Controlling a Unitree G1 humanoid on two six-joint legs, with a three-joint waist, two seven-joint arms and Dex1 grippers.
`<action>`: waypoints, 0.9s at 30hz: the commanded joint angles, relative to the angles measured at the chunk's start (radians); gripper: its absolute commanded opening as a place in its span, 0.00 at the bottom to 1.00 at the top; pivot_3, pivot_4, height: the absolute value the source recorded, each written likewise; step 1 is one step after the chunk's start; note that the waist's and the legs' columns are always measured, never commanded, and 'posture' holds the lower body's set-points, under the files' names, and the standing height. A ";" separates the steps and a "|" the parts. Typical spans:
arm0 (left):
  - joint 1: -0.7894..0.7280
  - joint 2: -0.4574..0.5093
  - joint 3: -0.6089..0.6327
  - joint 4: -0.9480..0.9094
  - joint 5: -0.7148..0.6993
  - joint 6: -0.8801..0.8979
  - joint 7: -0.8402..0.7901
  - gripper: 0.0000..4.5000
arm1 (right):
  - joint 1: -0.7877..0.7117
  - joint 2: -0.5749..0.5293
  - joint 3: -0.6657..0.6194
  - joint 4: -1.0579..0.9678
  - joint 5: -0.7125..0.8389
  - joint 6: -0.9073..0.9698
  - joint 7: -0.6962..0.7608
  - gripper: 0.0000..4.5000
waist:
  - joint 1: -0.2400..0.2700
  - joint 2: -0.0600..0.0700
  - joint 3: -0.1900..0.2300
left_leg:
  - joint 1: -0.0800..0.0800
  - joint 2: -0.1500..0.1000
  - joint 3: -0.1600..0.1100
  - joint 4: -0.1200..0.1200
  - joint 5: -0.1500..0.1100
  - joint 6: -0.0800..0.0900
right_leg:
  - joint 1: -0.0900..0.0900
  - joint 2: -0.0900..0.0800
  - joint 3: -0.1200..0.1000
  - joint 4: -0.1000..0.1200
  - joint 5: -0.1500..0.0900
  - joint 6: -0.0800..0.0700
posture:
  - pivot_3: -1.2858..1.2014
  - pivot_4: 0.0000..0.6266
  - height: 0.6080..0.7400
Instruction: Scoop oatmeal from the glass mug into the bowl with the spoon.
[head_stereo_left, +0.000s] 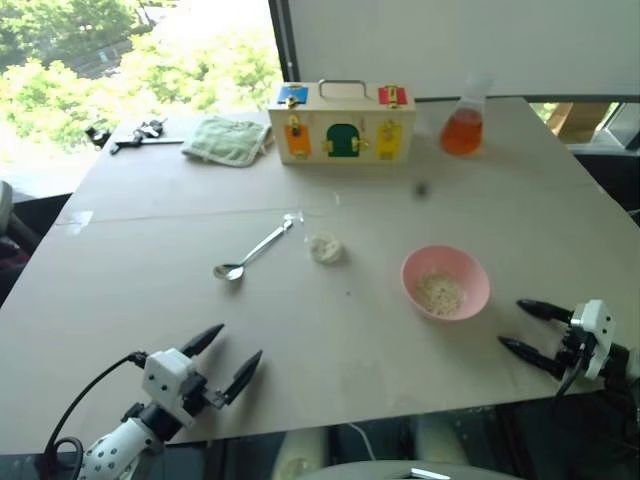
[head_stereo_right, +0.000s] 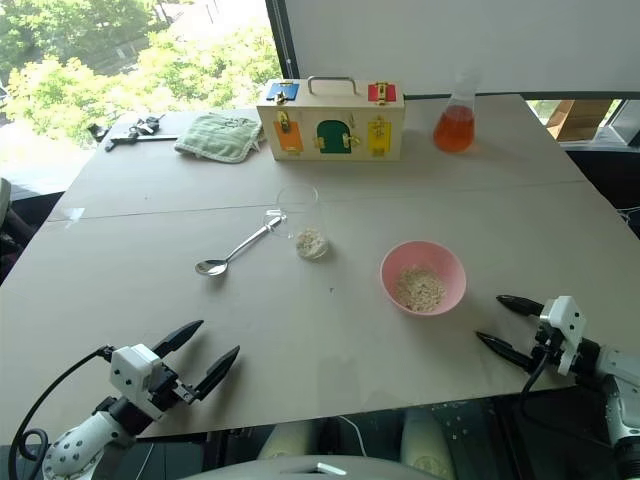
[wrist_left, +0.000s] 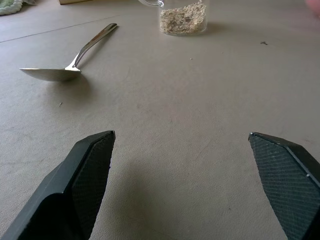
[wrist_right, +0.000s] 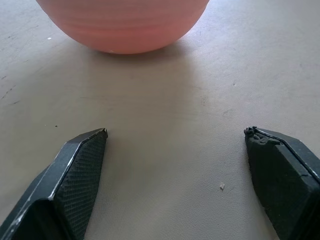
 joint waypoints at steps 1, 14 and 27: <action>0.004 -0.019 -0.065 0.060 0.051 0.003 -0.009 1.00 | 0.009 -0.006 0.007 0.054 -0.039 0.009 -0.015 0.99 | 0.000 0.000 0.000 | 0.000 0.000 0.000 0.000 0.000 0.000 | 0.000 0.000 0.000 0.000 0.000 0.000 | 0.52 0.24 1.00; -0.028 -0.023 -0.082 0.109 0.049 -0.045 -0.045 1.00 | -0.006 -0.013 0.009 0.091 -0.055 -0.023 -0.018 0.99 | 0.002 0.001 0.000 | 0.000 -0.001 0.000 0.000 0.000 0.000 | 0.001 -0.005 -0.001 0.000 0.000 0.000 | 0.52 0.24 1.00; -0.041 -0.014 -0.076 0.107 0.016 -0.028 -0.075 1.00 | 0.021 -0.028 0.010 0.042 -0.052 -0.032 -0.011 0.99 | 0.005 0.001 0.000 | -0.001 -0.001 -0.001 0.000 0.000 0.000 | 0.000 -0.006 -0.001 -0.001 0.000 0.000 | 0.52 0.24 1.00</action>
